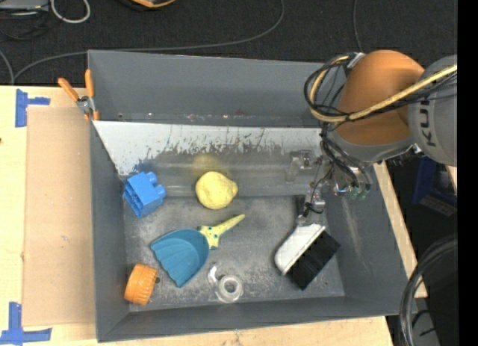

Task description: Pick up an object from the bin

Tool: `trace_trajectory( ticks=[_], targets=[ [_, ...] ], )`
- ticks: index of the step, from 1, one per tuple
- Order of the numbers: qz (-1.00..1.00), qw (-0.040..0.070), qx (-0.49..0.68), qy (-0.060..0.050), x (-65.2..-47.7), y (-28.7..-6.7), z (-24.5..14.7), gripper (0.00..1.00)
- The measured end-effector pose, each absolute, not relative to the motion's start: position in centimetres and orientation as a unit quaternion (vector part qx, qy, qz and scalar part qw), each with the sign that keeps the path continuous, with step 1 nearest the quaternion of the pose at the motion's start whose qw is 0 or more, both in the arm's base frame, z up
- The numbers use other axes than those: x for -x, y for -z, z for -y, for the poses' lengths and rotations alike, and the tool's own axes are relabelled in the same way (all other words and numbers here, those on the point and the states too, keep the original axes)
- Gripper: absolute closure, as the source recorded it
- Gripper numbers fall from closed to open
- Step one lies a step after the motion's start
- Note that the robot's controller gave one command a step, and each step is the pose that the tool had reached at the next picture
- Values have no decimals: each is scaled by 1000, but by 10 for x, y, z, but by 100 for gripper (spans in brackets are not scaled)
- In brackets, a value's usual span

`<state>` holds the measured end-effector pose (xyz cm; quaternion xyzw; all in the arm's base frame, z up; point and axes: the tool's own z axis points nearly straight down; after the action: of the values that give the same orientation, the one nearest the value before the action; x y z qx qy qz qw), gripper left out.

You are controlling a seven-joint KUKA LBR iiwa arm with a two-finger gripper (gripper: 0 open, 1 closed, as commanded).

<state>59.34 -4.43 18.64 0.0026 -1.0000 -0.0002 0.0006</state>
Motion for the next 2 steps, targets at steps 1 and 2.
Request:
trace_trajectory(
  ticks=[1, 2],
  targets=[
    [1000, 1, -3, 0, -593, -186, 44, 0],
    [998, -1, 71, 0, -616, -147, 58, 0]
  ],
)
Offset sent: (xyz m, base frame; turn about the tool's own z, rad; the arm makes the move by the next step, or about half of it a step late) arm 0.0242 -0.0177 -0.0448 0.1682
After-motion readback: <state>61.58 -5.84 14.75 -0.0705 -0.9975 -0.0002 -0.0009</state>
